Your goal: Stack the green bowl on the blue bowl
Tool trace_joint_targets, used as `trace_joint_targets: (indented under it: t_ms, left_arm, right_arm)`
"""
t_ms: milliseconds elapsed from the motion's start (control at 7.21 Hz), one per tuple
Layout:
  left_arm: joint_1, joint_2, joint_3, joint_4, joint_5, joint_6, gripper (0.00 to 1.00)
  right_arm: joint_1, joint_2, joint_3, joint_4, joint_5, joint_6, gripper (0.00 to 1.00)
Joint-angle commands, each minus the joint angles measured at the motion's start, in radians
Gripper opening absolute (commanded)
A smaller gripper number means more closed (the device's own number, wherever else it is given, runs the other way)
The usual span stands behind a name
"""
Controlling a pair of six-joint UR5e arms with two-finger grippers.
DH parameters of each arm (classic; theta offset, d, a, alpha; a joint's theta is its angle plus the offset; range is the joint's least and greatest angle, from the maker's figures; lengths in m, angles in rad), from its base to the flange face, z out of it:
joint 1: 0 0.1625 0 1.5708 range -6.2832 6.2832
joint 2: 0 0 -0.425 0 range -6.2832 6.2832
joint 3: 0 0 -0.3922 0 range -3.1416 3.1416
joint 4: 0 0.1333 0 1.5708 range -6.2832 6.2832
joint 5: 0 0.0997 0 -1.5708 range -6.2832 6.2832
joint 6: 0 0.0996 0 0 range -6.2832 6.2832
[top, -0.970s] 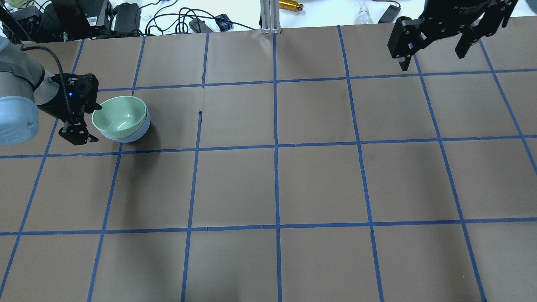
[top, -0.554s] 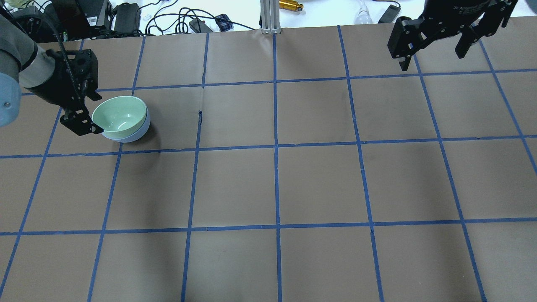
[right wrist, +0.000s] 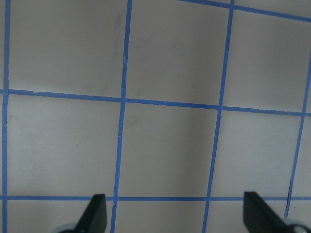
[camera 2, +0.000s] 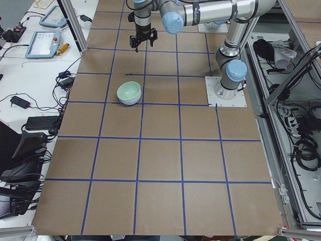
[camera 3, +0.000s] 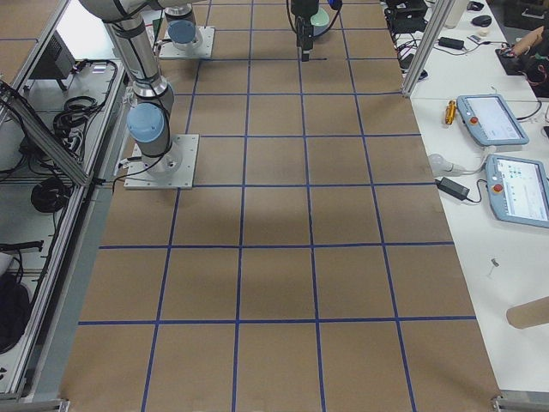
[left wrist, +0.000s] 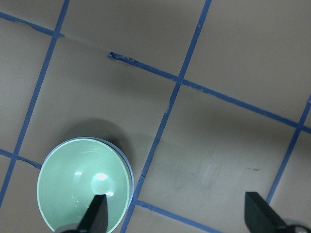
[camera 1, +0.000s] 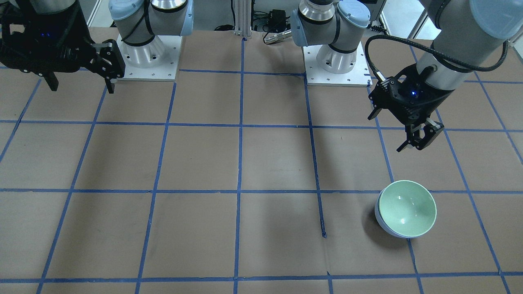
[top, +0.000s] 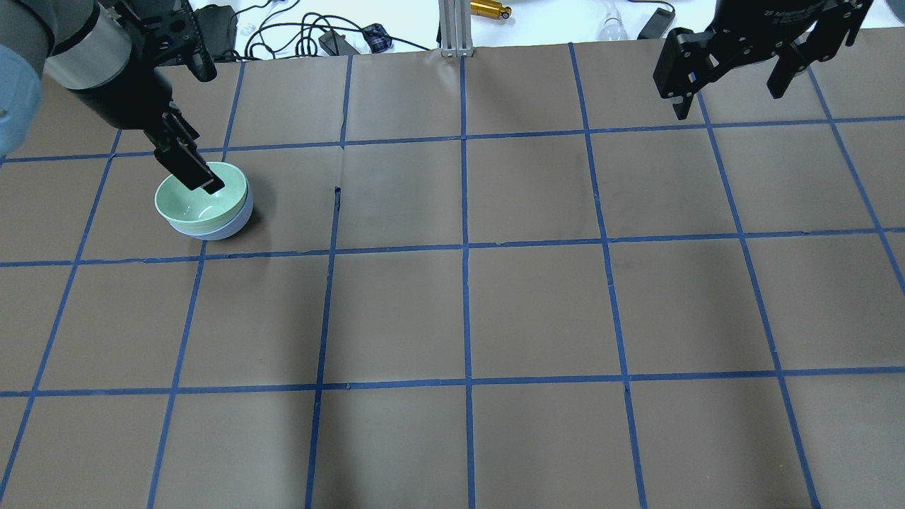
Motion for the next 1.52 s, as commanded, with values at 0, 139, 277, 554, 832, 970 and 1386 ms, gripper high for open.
trace_joint_targets:
  t_ms: [0,139,277,554,832,970,1386]
  left_arm:
    - [-0.064,0.005,0.025,-0.016,0.007,-0.261,1.00]
    - [-0.076,0.018,0.023,-0.021,0.007,-0.385,1.00]
    - [-0.079,0.036,0.023,-0.022,0.028,-0.418,1.00]
    - [-0.083,0.022,0.017,-0.018,0.093,-0.671,1.00]
    - [-0.153,0.029,0.023,-0.019,0.067,-0.912,1.00]
    - [-0.179,0.036,0.025,-0.019,0.065,-1.013,1.00]
    - [-0.166,0.061,0.048,-0.121,0.055,-1.015,1.00]
  right_arm:
    - [0.000,0.000,0.000,0.000,0.000,0.000,1.00]
    - [0.000,0.000,0.000,0.000,0.000,0.000,1.00]
    - [0.000,0.000,0.000,0.000,0.000,0.000,1.00]
    - [0.000,0.000,0.000,0.000,0.000,0.000,1.00]
    - [0.000,0.000,0.000,0.000,0.000,0.000,1.00]
    - [0.000,0.000,0.000,0.000,0.000,0.000,1.00]
    - [0.000,0.000,0.000,0.000,0.000,0.000,1.00]
